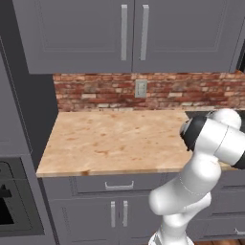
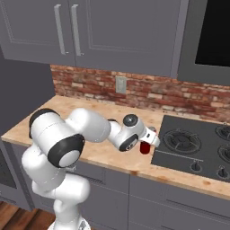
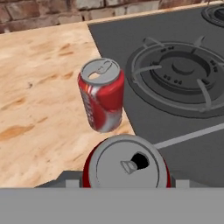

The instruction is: Four empty soda cans are scattered around the kitchen. Gather all the cans and cluster them next to the stove for recycling.

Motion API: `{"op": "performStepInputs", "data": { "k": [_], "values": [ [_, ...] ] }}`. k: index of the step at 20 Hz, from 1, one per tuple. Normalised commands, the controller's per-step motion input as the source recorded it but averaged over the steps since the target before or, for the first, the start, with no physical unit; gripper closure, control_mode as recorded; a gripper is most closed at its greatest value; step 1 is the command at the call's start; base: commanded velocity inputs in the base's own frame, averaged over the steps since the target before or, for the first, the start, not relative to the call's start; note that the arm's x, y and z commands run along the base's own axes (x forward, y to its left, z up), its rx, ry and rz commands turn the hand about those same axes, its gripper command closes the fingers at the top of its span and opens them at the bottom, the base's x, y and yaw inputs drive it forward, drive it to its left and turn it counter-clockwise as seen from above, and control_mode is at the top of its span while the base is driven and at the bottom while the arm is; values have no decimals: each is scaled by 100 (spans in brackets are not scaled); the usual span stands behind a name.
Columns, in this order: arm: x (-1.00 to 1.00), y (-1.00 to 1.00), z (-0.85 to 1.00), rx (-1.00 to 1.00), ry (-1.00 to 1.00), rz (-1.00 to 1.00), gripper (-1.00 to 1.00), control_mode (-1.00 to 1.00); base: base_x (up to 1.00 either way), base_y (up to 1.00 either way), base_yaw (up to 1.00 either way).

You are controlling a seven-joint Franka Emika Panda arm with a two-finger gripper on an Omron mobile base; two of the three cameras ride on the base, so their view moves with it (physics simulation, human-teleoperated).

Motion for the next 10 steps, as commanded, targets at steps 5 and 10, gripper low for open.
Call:
{"op": "performStepInputs", "data": {
  "k": [5, 10],
  "values": [
    [15, -13, -9, 0, -1, 0, 100, -100, 0, 0, 0],
    [11, -3, -11, 0, -1, 0, 100, -100, 0, 0, 0]
  ]
}}
